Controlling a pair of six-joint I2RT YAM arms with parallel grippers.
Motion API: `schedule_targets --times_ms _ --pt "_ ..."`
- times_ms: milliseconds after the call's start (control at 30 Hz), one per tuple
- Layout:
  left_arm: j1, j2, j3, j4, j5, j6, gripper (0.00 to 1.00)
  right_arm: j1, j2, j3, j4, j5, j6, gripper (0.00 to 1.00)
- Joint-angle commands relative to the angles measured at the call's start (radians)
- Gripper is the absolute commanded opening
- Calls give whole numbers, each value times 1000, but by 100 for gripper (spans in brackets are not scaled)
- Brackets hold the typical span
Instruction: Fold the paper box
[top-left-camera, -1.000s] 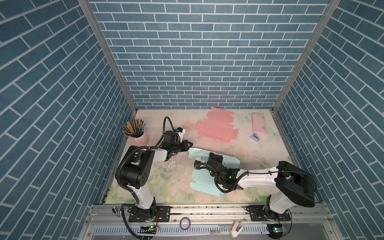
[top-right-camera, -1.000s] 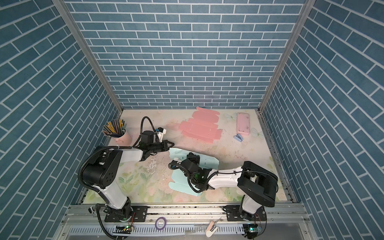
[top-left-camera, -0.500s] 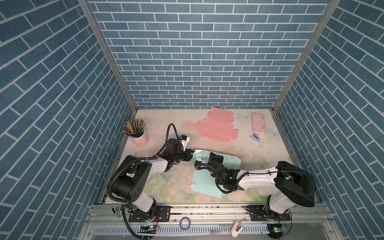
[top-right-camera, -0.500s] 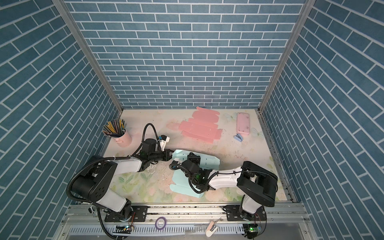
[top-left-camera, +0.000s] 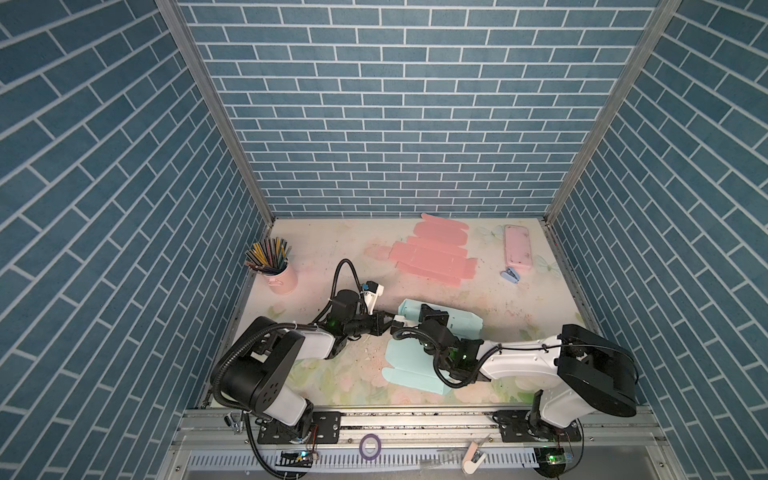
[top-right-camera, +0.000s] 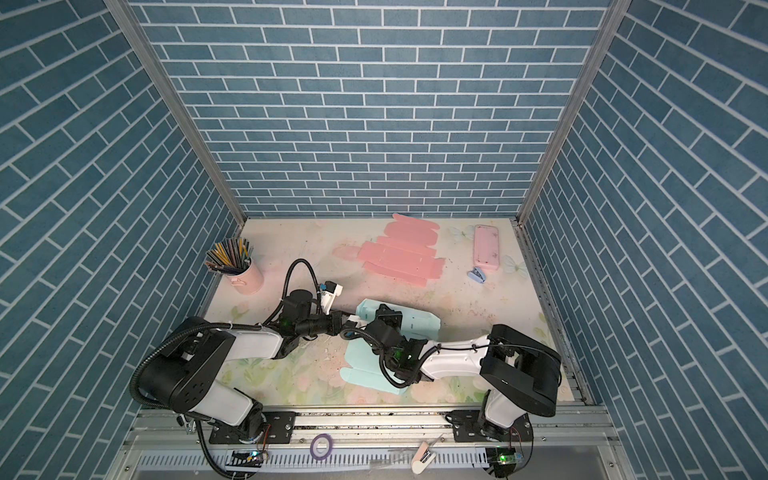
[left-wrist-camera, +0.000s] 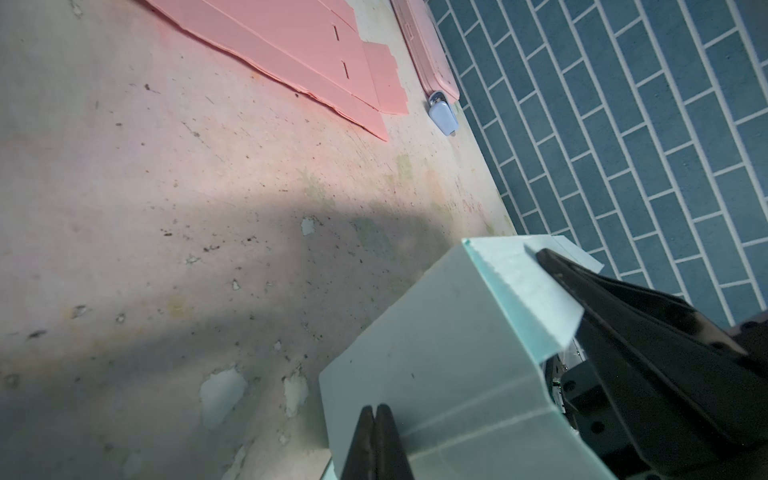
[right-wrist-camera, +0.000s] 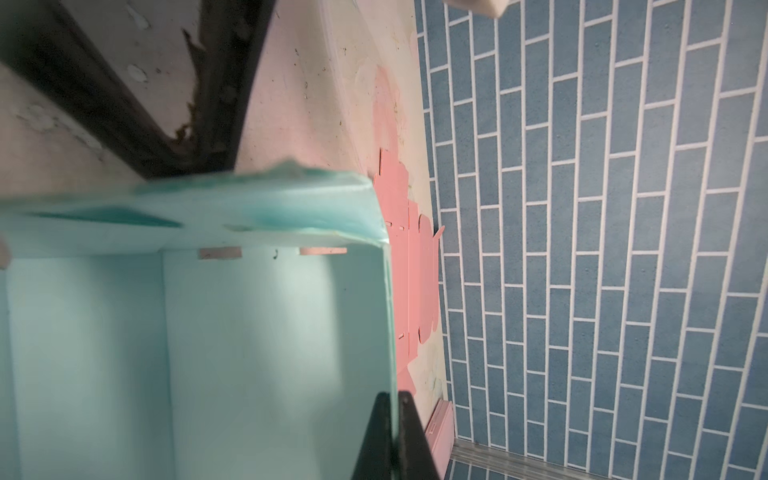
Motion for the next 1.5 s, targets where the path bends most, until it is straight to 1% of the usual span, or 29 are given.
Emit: schedule_targets --times_ms 0,100,167,233,333,500,667,800,867,967,1100,1200,1300,1467 --pt "-29 -18 5 5 -1 33 9 10 -28 -15 24 11 4 0" --pt "-54 -42 -18 10 -20 57 12 22 -43 -19 3 9 24 0" --pt "-77 -76 -35 -21 -53 73 13 28 -48 -22 -6 12 35 0" --pt "-100 -121 -55 -59 -102 87 17 35 -45 -26 -4 12 39 0" --pt "-105 -169 -96 -63 -139 82 24 39 -37 -24 -2 14 40 0" --pt "-105 -188 -125 -67 -165 94 26 48 -44 -35 8 22 38 0" --pt "-108 -170 -155 31 -158 86 27 55 -64 -44 8 18 46 0" --pt "-113 -149 -171 92 -180 107 34 56 -68 -43 2 3 59 0" --pt "-116 -119 -179 157 -172 112 37 56 -63 -44 2 0 64 0" --pt "-128 -60 -202 302 -157 114 43 56 -63 -43 -2 1 66 0" --pt "-141 13 -214 429 -138 113 45 56 -72 -40 -10 -5 67 0" --pt "-151 39 -226 477 -160 116 46 58 -68 -37 -16 -6 70 0" --pt "-154 21 -227 453 -198 132 46 63 -63 -34 -18 -6 71 0" --pt "-168 -86 -193 276 -286 198 46 76 -51 -28 -34 -3 79 0"
